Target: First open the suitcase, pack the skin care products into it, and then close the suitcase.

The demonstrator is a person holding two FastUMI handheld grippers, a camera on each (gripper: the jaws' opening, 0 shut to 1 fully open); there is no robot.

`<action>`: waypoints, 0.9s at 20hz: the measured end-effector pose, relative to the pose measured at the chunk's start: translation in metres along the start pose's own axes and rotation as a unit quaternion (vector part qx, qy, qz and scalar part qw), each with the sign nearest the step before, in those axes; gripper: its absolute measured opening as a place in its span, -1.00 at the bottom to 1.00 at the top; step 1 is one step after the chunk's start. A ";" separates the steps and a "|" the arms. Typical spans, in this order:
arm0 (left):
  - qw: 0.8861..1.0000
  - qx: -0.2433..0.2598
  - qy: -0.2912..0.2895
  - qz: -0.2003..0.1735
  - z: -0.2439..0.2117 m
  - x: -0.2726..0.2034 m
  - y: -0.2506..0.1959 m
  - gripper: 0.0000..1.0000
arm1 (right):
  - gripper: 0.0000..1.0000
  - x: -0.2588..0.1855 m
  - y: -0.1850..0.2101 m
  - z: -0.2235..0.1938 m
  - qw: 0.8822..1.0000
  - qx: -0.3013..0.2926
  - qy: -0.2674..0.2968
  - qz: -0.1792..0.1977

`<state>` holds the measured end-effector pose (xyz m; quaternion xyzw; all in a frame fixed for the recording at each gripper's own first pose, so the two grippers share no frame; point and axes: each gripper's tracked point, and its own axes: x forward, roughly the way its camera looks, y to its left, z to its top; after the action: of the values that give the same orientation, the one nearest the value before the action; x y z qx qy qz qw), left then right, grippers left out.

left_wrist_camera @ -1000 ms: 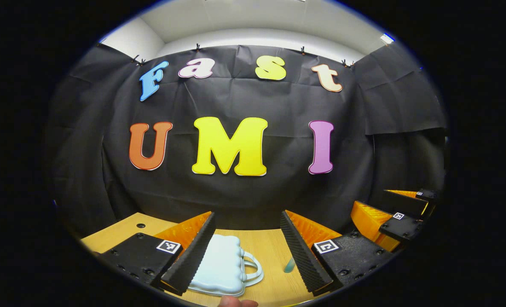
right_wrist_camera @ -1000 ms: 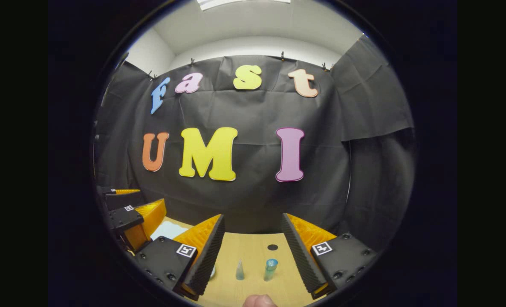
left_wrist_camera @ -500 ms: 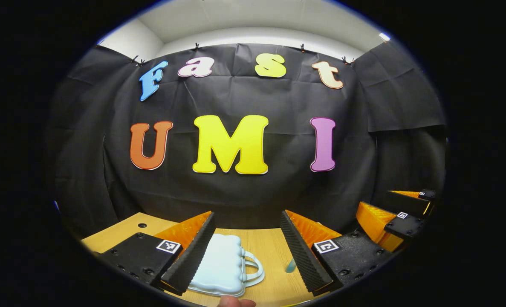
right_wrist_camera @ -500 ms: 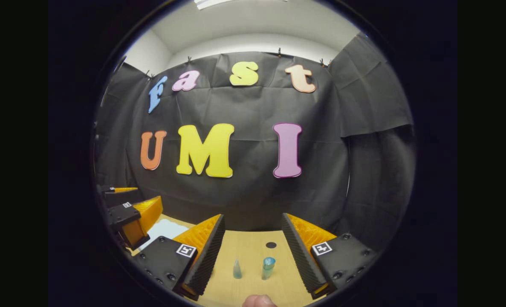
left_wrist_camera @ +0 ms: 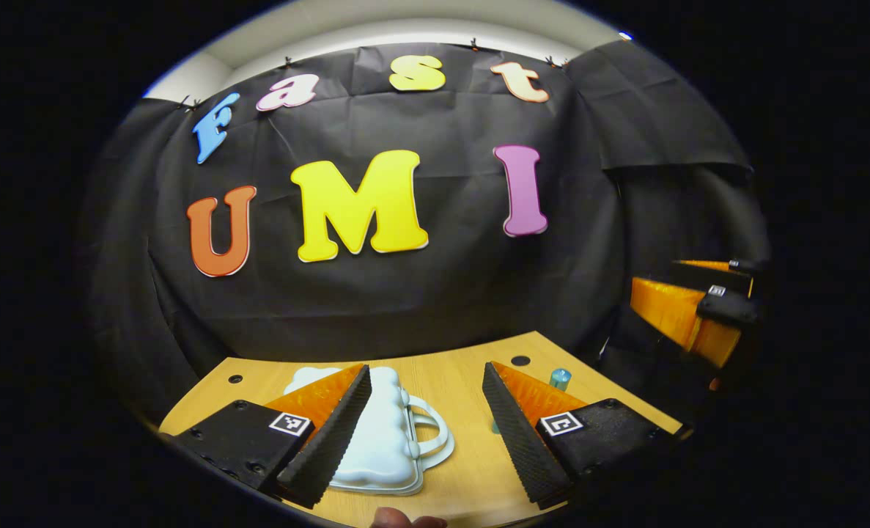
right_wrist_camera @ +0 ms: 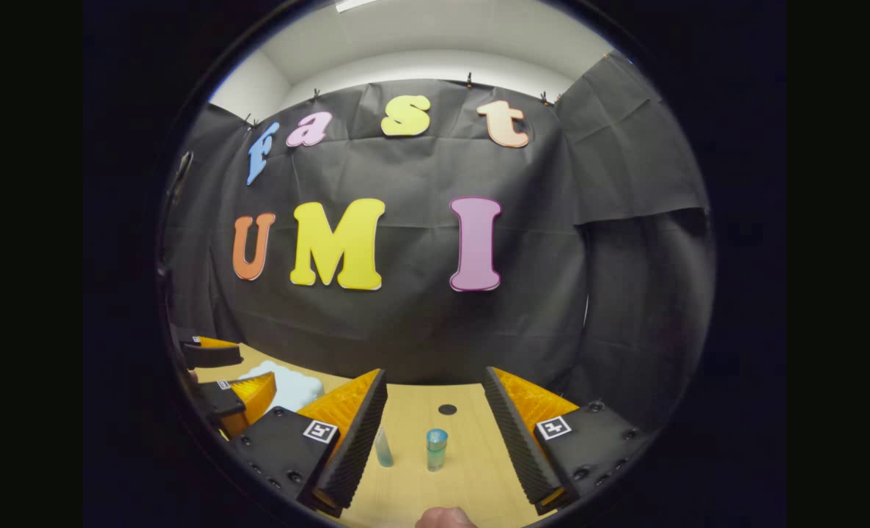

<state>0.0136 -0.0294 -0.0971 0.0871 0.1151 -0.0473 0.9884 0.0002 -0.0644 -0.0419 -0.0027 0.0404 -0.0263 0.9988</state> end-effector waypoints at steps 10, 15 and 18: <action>0.961 0.211 0.159 -0.085 -0.113 0.045 -0.023 0.97 | 0.58 -0.012 -0.071 -0.028 0.998 -0.001 0.036 -0.059; 0.901 0.368 0.199 -0.112 -0.142 0.079 -0.015 0.91 | 0.58 -0.017 -0.087 -0.039 0.996 -0.001 0.055 -0.073; 0.878 0.409 0.226 -0.108 -0.162 0.091 -0.009 0.82 | 0.55 -0.018 -0.097 -0.038 0.995 -0.003 0.055 -0.085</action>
<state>0.0650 -0.0151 -0.2755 0.4790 0.3141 -0.1754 0.8007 -0.0257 -0.1608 -0.0779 -0.0080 0.0953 -0.1112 0.9892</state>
